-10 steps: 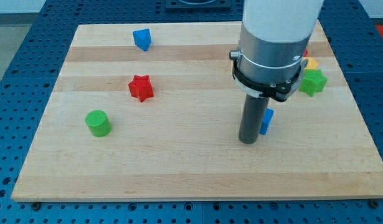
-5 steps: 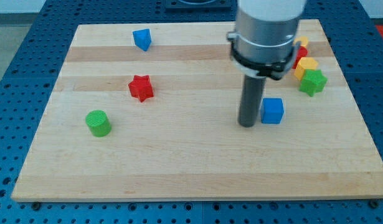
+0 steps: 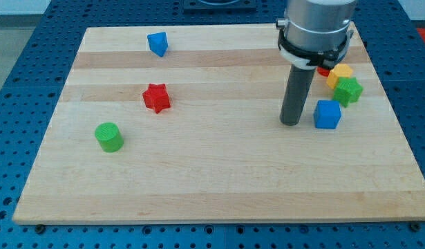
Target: Move the blue cube to the bottom of the green star
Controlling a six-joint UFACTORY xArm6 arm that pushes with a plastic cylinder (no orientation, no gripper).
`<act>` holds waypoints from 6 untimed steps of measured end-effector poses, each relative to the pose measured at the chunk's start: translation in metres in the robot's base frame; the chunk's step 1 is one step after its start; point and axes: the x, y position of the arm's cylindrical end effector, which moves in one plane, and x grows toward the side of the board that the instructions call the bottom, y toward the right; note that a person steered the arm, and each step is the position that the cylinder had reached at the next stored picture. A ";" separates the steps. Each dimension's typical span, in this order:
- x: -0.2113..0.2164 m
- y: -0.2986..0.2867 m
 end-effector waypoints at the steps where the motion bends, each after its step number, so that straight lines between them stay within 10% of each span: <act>1: 0.000 0.034; 6: 0.011 0.059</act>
